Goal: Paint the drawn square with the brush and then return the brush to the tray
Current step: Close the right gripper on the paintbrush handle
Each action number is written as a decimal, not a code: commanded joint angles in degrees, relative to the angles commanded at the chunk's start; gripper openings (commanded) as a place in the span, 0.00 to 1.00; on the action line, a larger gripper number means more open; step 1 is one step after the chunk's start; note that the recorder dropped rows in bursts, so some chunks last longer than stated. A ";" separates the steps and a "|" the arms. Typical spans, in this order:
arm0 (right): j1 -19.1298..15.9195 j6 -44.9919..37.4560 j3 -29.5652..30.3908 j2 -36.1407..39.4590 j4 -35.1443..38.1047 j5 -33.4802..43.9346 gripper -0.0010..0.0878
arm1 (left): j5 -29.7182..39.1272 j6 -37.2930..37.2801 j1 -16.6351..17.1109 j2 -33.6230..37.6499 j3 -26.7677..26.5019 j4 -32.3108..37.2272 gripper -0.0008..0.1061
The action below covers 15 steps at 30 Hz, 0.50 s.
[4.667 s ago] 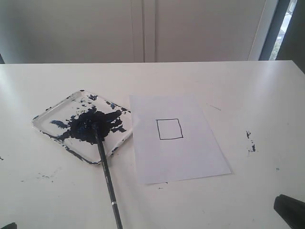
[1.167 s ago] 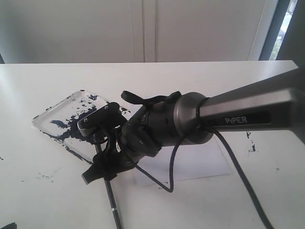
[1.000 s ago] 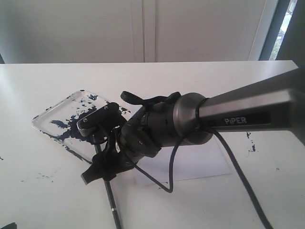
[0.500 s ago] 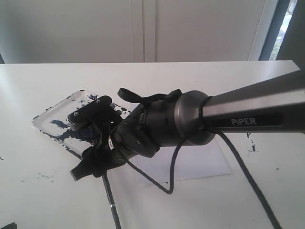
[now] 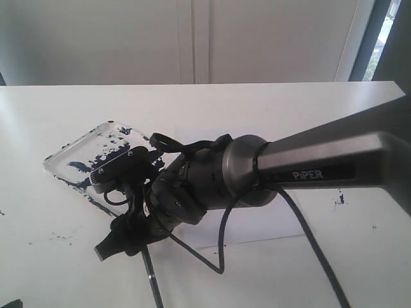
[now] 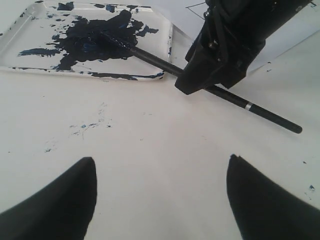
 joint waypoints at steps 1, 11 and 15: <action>0.00 0.00 0.00 0.00 0.00 0.00 0.63 | 0.00 0.00 0.00 0.00 0.00 0.00 0.71; 0.00 0.00 0.00 0.00 0.00 1.81 0.46 | 0.00 0.00 0.00 0.00 0.00 0.00 0.71; 0.00 0.00 0.00 0.00 0.00 2.82 0.41 | 0.00 0.00 0.00 0.00 0.00 0.00 0.71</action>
